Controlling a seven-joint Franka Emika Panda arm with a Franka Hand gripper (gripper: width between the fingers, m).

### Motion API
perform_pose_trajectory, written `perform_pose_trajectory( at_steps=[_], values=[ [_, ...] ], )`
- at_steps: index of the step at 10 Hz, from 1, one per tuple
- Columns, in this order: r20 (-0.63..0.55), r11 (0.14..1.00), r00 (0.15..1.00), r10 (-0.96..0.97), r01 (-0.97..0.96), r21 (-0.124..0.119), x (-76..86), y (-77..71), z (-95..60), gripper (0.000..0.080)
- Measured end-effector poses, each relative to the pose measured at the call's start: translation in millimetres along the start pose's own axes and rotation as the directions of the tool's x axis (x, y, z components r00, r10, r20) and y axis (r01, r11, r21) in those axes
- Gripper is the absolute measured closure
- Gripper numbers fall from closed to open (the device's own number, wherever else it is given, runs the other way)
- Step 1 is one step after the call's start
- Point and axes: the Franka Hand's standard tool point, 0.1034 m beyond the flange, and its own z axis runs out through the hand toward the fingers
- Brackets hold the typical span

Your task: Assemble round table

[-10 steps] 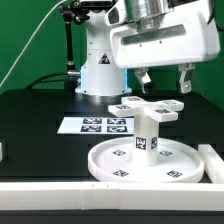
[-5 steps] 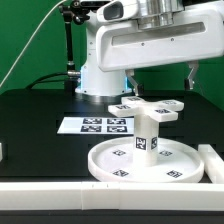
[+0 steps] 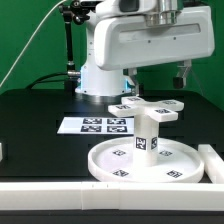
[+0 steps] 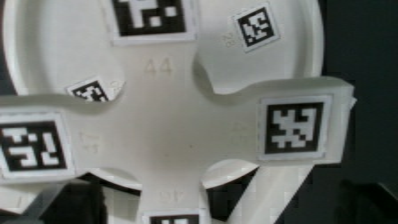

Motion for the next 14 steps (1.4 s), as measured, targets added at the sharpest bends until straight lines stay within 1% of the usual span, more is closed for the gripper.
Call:
perform_pose_trajectory(
  at_steps=[1,3,5,6,7,8,10,11,12,14],
  values=[
    [0.008,0.992,0.992,-0.124,0.124,-0.011,-0.9,1.8,0.0,0.015],
    [0.009,0.98,0.98,-0.201,0.201,-0.011,-1.4,2.9,-0.1,0.015],
    [0.015,0.943,0.943,-0.333,0.333,-0.012,-2.0,4.1,0.6,0.015],
    [0.043,0.858,0.857,-0.513,0.514,-0.013,-3.7,5.7,4.8,0.015],
    [0.065,0.792,0.79,-0.61,0.611,0.009,-3.0,7.8,9.3,0.015],
    [0.078,0.733,0.73,-0.679,0.68,0.022,0.6,10.6,11.8,0.015],
    [0.086,0.656,0.652,-0.754,0.754,0.033,0.4,12.3,14.3,0.015],
    [0.087,0.656,0.651,-0.754,0.754,0.037,0.4,11.3,16.2,0.015],
    [0.088,0.669,0.665,-0.742,0.742,0.037,0.4,10.4,17.8,0.015],
    [0.09,0.675,0.67,-0.737,0.737,0.04,-3.8,14.7,20.8,0.015]
  ],
)
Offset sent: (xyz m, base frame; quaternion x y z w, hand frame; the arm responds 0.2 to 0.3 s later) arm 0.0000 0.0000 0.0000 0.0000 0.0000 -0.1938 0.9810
